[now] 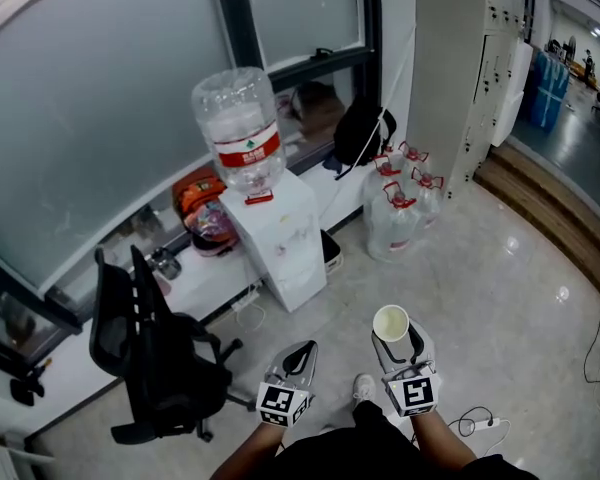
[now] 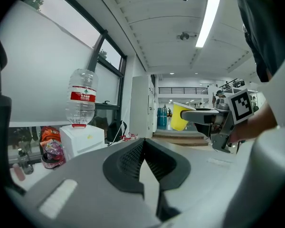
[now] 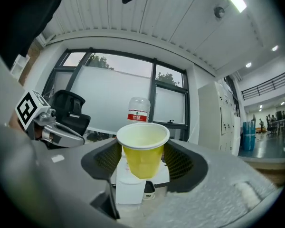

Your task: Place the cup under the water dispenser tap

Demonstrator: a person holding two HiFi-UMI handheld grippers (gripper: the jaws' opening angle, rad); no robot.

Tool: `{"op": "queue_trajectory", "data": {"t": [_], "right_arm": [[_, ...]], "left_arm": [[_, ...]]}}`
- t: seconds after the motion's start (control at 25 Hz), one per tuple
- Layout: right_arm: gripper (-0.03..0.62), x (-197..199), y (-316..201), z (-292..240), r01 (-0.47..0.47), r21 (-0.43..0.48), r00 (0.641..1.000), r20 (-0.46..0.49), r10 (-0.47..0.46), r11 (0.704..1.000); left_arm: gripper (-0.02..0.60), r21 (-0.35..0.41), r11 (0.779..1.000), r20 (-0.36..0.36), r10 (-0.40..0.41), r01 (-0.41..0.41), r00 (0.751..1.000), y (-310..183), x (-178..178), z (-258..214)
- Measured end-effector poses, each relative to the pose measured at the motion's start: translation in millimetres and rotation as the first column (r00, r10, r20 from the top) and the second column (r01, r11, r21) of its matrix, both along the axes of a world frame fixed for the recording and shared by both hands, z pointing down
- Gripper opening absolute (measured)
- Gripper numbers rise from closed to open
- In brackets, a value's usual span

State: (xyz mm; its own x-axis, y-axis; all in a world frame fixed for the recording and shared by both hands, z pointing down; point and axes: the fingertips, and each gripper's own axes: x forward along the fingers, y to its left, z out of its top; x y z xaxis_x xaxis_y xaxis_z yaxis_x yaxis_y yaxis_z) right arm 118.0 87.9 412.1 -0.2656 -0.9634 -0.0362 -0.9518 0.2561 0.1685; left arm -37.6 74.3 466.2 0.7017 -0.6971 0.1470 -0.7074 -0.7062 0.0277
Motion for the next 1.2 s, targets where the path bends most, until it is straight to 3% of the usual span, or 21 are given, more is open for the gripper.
{"op": "queue_trajectory", "data": {"t": [0.12,0.4,0.76,1.0,1.2], "right_arm": [[0.279,13,-32,6,0.007,-0.023,0.999,0.044,-0.006,1.0],[0.279,29,-103,5,0.067,-0.029,0.997,0.026,-0.067,0.997],[0.279,38,-155,16,0.16,-0.052,0.987,0.015,-0.16,0.986],[0.279,37,-183,21,0.236,-0.064,0.971,-0.006,-0.237,0.97],[0.279,34,-203,28,0.295,-0.072,0.955,0.01,-0.295,0.953]], "left_arm": [[0.017,-0.005,0.999,-0.003,-0.031,0.031,1.0,-32,4,-1],[0.017,-0.005,0.994,0.009,-0.107,0.107,0.994,-98,12,-5],[0.017,-0.002,0.989,0.079,-0.148,0.149,0.986,-128,35,6],[0.017,-0.03,0.967,0.036,-0.252,0.253,0.967,-148,28,4],[0.017,-0.029,0.949,0.05,-0.311,0.313,0.949,-158,23,5]]}}
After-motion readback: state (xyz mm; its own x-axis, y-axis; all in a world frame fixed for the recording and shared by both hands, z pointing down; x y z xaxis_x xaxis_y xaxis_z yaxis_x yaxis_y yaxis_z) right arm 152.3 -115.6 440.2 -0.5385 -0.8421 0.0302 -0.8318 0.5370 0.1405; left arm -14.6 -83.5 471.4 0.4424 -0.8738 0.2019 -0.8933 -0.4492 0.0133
